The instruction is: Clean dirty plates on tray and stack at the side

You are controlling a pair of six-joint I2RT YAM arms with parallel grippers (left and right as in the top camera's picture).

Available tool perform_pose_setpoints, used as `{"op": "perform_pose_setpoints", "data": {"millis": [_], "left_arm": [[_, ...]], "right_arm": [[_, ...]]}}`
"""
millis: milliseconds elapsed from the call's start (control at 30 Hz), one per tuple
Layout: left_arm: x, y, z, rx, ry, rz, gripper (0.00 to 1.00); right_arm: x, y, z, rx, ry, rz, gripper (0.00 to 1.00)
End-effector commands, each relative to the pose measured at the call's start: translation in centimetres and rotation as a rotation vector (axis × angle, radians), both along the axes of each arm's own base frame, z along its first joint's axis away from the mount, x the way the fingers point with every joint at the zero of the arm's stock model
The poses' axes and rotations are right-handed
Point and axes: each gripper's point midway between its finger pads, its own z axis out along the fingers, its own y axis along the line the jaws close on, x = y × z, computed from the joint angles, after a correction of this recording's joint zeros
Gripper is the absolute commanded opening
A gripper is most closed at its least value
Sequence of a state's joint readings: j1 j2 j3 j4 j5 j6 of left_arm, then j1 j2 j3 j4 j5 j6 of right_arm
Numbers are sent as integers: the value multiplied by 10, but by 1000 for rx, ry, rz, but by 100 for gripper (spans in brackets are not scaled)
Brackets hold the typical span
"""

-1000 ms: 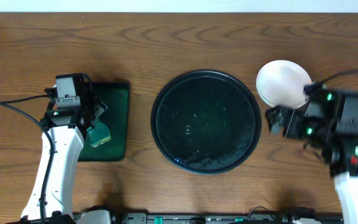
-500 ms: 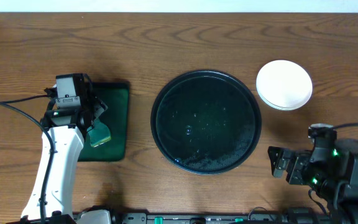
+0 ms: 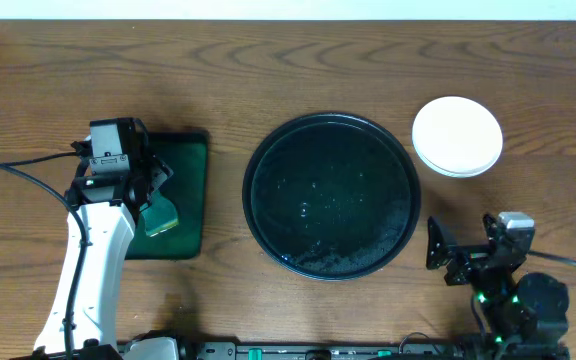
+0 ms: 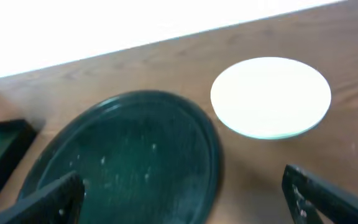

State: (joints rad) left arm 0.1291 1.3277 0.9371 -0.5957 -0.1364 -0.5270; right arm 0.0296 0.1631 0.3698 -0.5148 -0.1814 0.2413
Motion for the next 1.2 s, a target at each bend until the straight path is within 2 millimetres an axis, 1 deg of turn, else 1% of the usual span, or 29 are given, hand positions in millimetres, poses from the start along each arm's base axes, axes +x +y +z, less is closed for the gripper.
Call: {"op": "perform_pose_setpoints", "data": {"millis": [0, 200, 367, 467, 700, 1167], "left_arm": [[4, 3, 7, 7, -14, 7, 81], [4, 3, 7, 7, -14, 7, 81], [4, 3, 7, 7, -14, 7, 81], [4, 3, 6, 7, -14, 7, 81], [4, 3, 7, 7, -14, 7, 81], [4, 3, 7, 7, -14, 7, 81]], "right_arm": [[6, -4, -9, -18, -73, -24, 99], [20, -14, -19, -24, -200, -86, 99], [25, -22, -35, -30, -204, -134, 99], [28, -26, -35, -53, -230, -155, 99], [28, -27, -35, -188, -255, -131, 99], [28, -26, -35, -185, -256, -128, 99]]}}
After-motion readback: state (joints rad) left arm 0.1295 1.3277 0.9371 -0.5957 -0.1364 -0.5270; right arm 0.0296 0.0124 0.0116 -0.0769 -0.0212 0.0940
